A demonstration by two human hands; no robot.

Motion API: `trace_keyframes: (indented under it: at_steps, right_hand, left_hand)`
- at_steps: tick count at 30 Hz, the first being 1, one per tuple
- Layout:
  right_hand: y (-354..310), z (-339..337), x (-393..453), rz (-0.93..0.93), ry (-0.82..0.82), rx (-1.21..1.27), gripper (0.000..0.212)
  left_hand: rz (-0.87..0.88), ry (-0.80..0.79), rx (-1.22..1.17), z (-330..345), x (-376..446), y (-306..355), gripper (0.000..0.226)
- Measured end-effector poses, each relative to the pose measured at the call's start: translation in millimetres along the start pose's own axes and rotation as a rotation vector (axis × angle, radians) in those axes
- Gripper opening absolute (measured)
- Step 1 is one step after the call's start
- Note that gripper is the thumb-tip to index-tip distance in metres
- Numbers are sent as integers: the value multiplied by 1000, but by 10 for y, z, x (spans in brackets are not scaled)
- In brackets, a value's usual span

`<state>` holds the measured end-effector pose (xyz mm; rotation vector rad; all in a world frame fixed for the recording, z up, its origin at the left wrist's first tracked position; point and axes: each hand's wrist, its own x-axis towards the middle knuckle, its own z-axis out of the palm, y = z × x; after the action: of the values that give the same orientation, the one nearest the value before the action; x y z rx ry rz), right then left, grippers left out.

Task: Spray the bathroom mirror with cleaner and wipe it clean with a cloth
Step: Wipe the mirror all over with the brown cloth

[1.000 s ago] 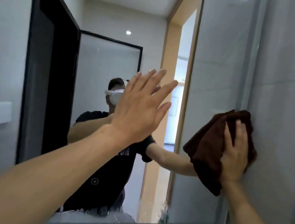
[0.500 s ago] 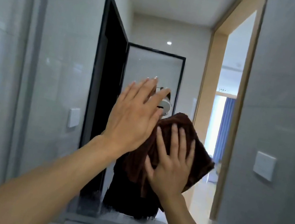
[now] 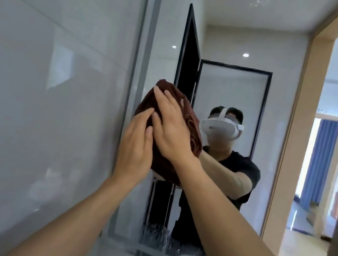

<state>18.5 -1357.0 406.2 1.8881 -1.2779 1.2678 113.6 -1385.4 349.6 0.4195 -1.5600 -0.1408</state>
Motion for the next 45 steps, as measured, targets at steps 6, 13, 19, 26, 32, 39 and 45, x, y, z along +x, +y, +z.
trace_keyframes:
  at_steps: [6, 13, 19, 26, 32, 39, 45]
  right_hand:
    - [-28, -629, 70, 252, -130, 625, 49]
    - [-74, -1115, -103, 158, 18, 175, 41]
    - [16, -1052, -483, -48, 42, -135, 48]
    - [213, -360, -1351, -137, -67, -511, 55]
    - [359, -78, -1931, -109, -67, -597, 53]
    - [560, -807, -2320, 33, 85, -589, 58]
    - [742, -1356, -2881, 202, 167, -679, 61]
  left_hand:
    - [-191, 65, 399, 533, 157, 341, 56]
    - [-225, 207, 434, 871, 375, 243, 69]
    - [20, 162, 554, 708, -158, -340, 67]
    - [45, 13, 560, 647, -1417, -861, 68]
    - [21, 11, 553, 807, -2025, -866, 66]
    - [276, -143, 525, 1332, -2531, -359, 59]
    - [650, -287, 472, 1648, -2531, -21, 57]
